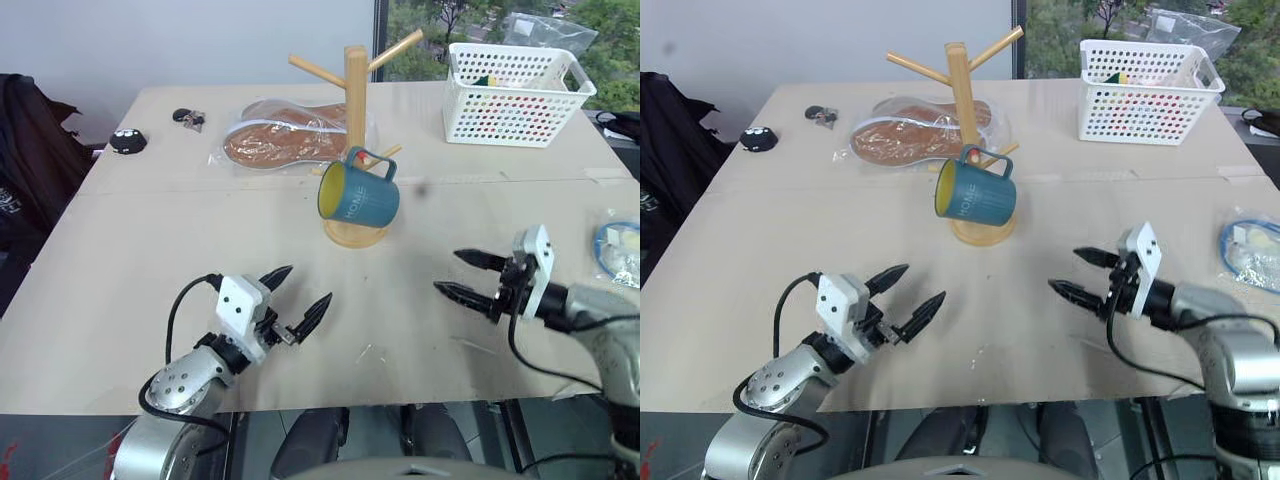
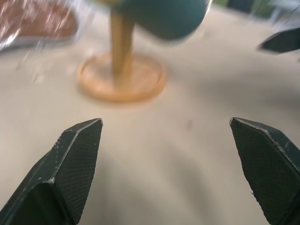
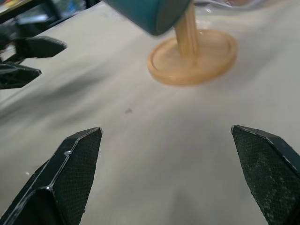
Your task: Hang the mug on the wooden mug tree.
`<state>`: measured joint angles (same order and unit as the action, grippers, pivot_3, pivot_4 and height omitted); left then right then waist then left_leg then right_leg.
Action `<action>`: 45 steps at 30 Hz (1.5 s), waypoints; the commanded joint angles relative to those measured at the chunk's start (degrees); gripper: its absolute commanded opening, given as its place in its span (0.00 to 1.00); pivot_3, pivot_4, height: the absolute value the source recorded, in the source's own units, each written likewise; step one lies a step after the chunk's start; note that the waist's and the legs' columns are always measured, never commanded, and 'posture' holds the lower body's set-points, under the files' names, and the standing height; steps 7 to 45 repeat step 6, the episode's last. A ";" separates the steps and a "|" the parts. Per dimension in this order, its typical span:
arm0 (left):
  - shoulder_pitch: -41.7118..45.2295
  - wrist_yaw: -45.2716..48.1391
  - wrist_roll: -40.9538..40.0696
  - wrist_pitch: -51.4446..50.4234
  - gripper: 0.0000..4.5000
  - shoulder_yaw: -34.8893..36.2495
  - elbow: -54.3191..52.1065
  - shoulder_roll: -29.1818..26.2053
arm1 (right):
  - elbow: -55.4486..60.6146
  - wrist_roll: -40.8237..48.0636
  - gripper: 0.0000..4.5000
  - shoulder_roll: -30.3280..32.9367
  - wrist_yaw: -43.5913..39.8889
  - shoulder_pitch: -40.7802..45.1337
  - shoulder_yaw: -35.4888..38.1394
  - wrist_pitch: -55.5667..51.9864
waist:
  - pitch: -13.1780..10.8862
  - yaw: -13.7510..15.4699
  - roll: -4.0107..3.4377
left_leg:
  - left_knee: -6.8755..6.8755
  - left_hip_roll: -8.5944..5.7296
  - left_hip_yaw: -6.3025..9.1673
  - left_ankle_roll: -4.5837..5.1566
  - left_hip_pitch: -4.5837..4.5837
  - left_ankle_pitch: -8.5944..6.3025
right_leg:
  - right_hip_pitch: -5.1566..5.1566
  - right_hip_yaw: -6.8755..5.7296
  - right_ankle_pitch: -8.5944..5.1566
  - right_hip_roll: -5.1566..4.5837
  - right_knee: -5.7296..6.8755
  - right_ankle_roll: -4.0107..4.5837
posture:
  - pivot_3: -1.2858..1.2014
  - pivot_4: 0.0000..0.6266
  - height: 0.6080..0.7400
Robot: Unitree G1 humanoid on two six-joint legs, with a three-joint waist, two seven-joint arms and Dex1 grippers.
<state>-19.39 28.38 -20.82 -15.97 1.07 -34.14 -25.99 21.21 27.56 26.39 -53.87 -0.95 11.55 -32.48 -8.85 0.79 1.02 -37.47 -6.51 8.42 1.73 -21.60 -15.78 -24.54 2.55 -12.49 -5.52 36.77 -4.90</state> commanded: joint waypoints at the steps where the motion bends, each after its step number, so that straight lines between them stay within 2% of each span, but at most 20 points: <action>1: -1.70 0.50 3.69 2.37 1.00 -0.75 1.18 -1.07 | -4.36 -5.93 0.99 -2.41 1.53 -3.89 -1.92 15.26 | -0.01 -0.02 -0.02 | 0.00 0.02 0.01 0.01 0.07 -0.01 | 0.06 0.00 0.00 0.03 0.00 0.00 | 0.52 0.24 1.00; 6: -1.02 -0.21 4.59 2.12 1.00 0.00 1.68 -0.74 | -10.98 -7.66 0.99 -3.27 0.46 -5.86 -3.20 24.86 | -0.10 -0.05 -0.09 | 0.03 0.17 -0.02 0.15 0.96 -0.12 | 0.91 -0.06 -0.03 0.09 -0.04 -0.03 | 0.52 0.24 1.00; 45: -1.02 -0.21 4.59 2.12 1.00 0.00 1.68 -0.74 | -10.98 -7.66 0.99 -3.27 0.46 -5.86 -3.20 24.86 | -0.10 -0.05 -0.09 | 0.03 0.17 -0.02 0.15 0.96 -0.12 | 0.91 -0.06 -0.03 0.09 -0.04 -0.03 | 0.52 0.24 1.00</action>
